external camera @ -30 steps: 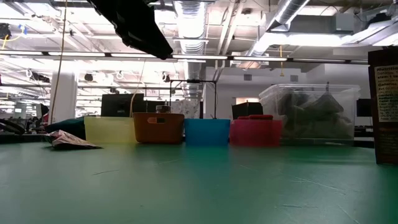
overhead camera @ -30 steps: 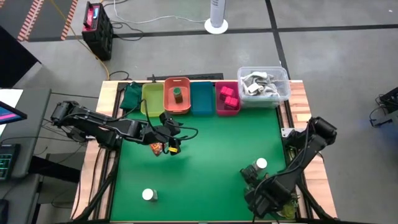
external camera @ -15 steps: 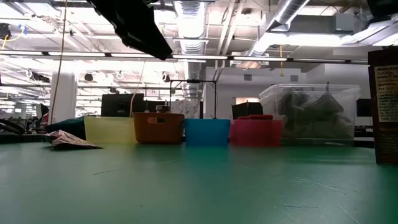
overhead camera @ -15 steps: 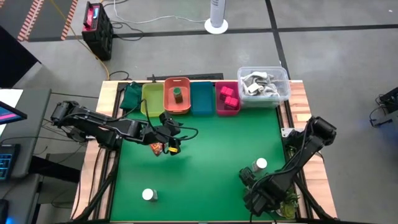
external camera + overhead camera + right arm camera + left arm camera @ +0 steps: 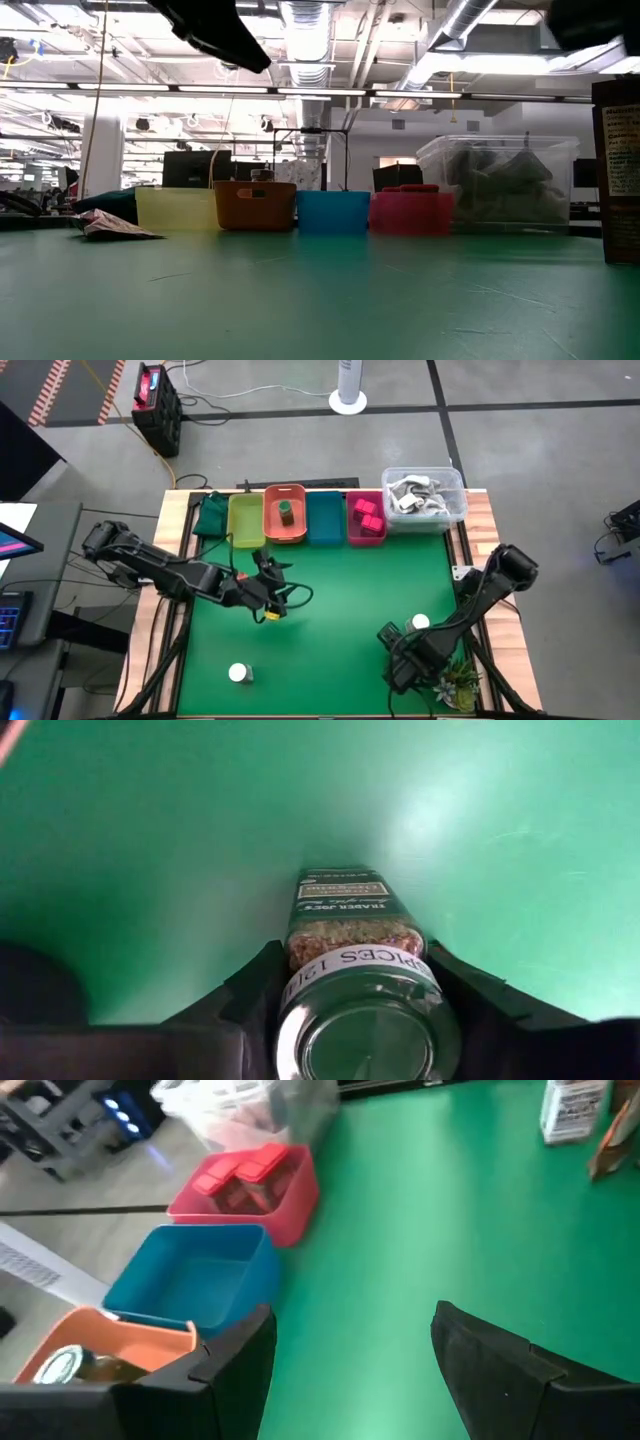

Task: Sort spices by type
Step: Put the green spice bottle into the orange bin

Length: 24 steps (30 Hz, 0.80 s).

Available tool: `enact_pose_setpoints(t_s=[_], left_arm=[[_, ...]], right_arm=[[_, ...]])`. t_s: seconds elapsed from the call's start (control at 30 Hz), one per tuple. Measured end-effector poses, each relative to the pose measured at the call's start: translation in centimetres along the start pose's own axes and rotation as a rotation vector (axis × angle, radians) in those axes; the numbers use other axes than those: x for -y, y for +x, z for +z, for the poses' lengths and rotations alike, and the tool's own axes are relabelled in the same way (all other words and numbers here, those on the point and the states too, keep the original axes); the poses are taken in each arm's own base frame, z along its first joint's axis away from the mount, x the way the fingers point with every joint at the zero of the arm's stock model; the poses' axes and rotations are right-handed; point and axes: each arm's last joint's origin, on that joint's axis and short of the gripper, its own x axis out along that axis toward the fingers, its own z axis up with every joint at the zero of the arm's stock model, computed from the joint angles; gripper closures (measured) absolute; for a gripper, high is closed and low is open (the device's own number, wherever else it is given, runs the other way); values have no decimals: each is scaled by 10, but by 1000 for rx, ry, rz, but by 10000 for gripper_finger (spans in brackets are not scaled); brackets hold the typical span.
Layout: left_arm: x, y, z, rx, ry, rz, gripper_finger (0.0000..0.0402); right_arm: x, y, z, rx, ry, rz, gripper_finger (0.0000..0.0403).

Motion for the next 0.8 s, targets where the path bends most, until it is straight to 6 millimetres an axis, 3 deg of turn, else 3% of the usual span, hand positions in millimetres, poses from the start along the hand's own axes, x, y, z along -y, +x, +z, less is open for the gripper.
enact_pose_setpoints(t_s=[0.13,0.3,0.4,0.53,0.8], left_arm=[[13,1,-8,11,-12,-19,149],[23,13,-41,107,-59,-97,149],[22,5,-54,196,-90,-183,153],[5,-12,-61,246,-133,-125,162],[-39,-44,-50,363,-164,119,173]], right_arm=[[20,-5,6,52,44,-26,182],[53,-17,9,95,57,-107,182],[77,-20,6,93,116,-129,182],[111,-24,0,111,199,-160,182],[192,-28,-17,262,339,-286,182]])
